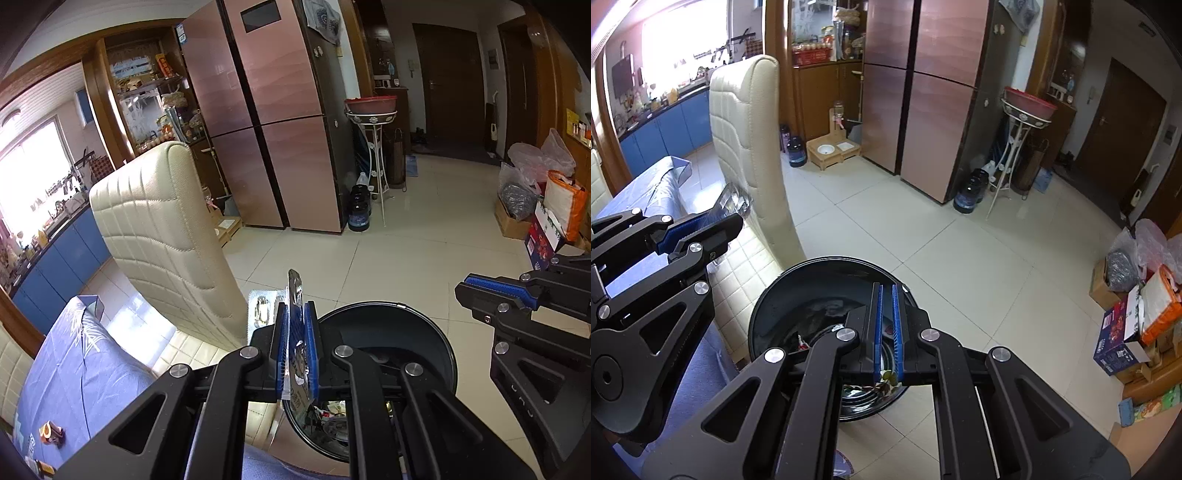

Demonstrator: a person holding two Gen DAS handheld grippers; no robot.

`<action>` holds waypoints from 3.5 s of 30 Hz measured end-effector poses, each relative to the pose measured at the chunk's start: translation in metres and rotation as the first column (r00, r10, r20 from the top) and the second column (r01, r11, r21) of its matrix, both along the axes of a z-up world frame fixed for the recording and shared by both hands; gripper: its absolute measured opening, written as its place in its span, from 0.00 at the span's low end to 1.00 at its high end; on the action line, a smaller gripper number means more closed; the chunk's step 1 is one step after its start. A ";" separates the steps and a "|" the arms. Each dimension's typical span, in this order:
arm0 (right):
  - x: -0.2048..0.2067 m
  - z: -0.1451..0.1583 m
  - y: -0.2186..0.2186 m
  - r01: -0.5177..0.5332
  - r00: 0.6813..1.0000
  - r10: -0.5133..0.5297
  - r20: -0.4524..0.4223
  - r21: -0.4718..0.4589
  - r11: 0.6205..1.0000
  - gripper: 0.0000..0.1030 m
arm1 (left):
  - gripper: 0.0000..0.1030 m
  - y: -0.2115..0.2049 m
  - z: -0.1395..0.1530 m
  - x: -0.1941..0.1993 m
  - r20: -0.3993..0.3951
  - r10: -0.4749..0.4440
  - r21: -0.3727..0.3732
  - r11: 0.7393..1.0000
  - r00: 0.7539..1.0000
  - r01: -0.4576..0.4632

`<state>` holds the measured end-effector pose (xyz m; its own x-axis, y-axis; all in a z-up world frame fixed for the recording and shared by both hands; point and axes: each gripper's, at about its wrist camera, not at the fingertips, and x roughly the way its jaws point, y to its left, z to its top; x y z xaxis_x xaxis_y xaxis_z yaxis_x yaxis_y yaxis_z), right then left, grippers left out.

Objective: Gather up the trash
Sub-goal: 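Open the right tool over the bin to drop the clear lid, then open the left tool over the bin to drop the blister pack, then move both tools back to the table toward the brown bottle and paper cup, then grasp the brown medicine bottle with the left tool while the right tool grasps the orange paper cup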

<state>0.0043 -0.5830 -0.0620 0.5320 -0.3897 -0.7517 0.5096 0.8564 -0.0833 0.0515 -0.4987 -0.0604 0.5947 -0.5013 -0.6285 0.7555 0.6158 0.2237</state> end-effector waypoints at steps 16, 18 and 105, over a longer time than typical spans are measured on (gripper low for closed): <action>-0.004 0.001 0.002 -0.009 1.000 0.009 0.002 0.010 1.000 0.08 | 0.75 0.010 0.007 0.001 -0.018 0.037 -0.032 0.999 0.999 -0.037; -0.001 0.002 0.006 -0.023 1.000 0.023 0.003 0.017 1.000 0.08 | 0.75 0.017 0.008 0.003 -0.019 0.053 -0.030 0.998 0.998 -0.054; 0.259 -0.061 0.437 -0.841 0.541 0.840 -0.049 -0.025 0.540 0.61 | 0.42 0.486 -0.075 0.174 -0.182 0.820 0.035 0.557 0.543 -0.830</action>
